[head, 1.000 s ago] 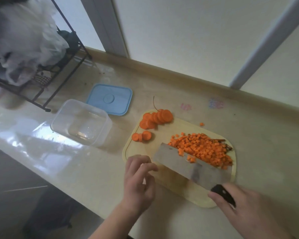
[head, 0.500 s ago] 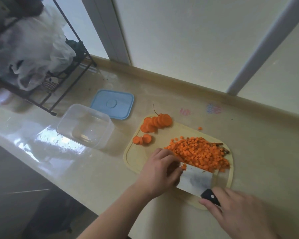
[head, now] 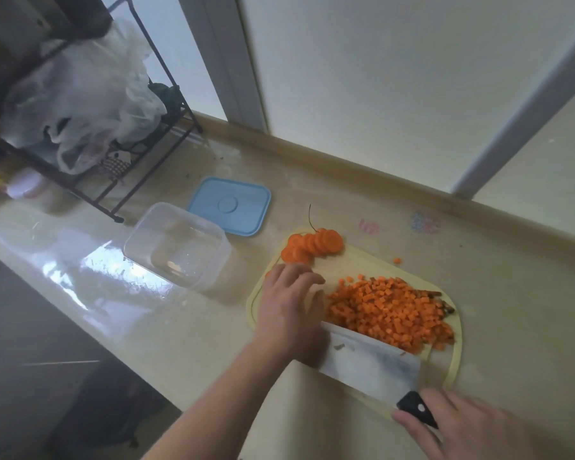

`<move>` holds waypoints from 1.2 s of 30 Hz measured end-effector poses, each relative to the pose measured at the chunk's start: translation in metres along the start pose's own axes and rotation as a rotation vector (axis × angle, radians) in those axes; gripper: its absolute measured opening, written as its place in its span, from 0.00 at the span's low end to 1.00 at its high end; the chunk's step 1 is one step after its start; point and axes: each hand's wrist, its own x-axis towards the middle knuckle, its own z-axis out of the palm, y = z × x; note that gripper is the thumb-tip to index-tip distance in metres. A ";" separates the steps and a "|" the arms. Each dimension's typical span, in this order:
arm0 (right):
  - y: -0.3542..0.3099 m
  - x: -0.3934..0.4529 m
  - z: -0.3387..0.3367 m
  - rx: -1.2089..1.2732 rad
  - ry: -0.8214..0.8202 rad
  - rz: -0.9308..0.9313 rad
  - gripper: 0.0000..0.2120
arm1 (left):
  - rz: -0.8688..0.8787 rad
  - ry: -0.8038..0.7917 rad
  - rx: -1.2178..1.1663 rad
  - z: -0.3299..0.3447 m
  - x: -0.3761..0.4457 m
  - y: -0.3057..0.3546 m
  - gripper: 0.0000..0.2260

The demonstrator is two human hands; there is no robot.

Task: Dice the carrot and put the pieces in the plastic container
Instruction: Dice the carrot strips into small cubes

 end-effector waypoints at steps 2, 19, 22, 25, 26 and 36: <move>0.000 -0.001 -0.001 0.022 -0.003 0.013 0.35 | -0.040 0.002 0.090 -0.008 0.009 -0.023 0.12; -0.019 -0.004 -0.021 0.500 -0.170 0.410 0.03 | -0.073 0.134 -0.086 -0.027 -0.026 -0.027 0.11; -0.060 0.018 -0.020 1.124 0.184 0.755 0.29 | 0.059 0.012 -0.019 -0.018 -0.065 -0.019 0.11; -0.051 0.011 -0.008 0.894 -0.202 0.693 0.35 | 0.087 -0.081 0.015 -0.005 -0.086 -0.020 0.13; -0.055 -0.003 -0.005 0.899 -0.438 0.624 0.36 | 0.075 -0.089 0.001 -0.002 -0.087 -0.020 0.13; -0.047 0.005 -0.005 0.622 -0.578 0.577 0.31 | 0.263 -0.092 -0.134 0.000 -0.090 -0.023 0.06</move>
